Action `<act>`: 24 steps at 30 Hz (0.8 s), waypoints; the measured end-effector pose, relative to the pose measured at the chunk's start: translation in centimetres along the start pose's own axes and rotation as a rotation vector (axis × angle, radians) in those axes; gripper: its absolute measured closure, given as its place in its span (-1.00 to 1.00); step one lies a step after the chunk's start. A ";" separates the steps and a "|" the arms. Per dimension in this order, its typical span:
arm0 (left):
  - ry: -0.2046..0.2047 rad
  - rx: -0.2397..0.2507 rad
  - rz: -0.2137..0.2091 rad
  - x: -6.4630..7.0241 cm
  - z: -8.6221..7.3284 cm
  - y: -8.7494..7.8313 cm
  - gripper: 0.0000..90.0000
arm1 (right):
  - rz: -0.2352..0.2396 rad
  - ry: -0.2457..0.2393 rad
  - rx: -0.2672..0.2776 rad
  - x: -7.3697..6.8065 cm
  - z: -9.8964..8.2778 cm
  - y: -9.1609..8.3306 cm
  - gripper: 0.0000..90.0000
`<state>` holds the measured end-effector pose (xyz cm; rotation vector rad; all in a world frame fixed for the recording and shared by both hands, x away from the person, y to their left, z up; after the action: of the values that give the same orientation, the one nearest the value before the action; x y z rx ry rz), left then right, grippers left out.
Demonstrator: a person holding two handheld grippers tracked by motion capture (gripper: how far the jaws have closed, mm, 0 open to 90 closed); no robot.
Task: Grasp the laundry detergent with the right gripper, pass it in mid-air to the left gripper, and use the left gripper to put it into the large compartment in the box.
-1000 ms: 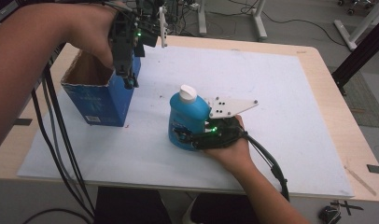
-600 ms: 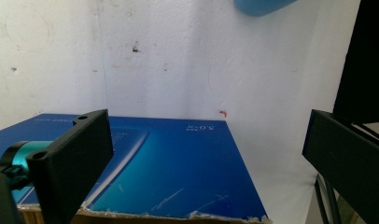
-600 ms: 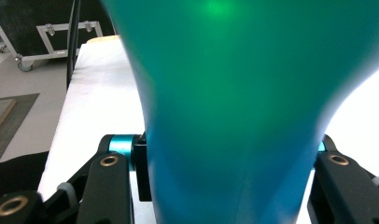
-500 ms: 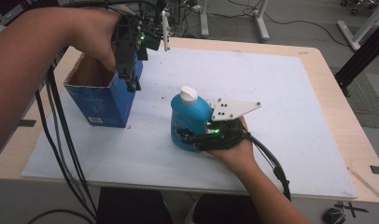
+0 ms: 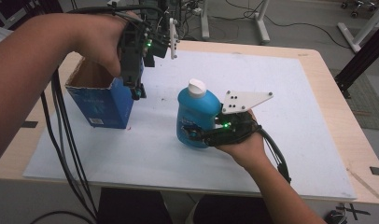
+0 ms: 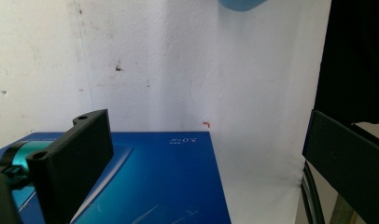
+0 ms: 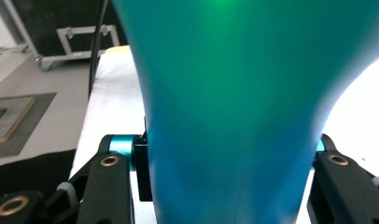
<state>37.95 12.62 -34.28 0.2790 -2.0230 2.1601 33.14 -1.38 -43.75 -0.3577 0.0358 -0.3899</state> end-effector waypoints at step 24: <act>0.007 0.013 -0.046 3.7 3.3 -0.6 -0.96 | 0.224 -0.063 -0.043 -1.1 2.9 1.6 0.03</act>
<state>34.57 9.37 -32.58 0.3157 -1.9794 2.1451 33.01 1.40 -41.58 -0.4033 0.0222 -0.1563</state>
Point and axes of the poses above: each handheld gripper's, and its own axes: y roughly forward along the jaws, z roughly out of its top, x roughly to its right, the point moved 9 cm from there along y, roughly forward along the jaws, and after that the axes turned 12 degrees about -z, right-handed, at the moved point
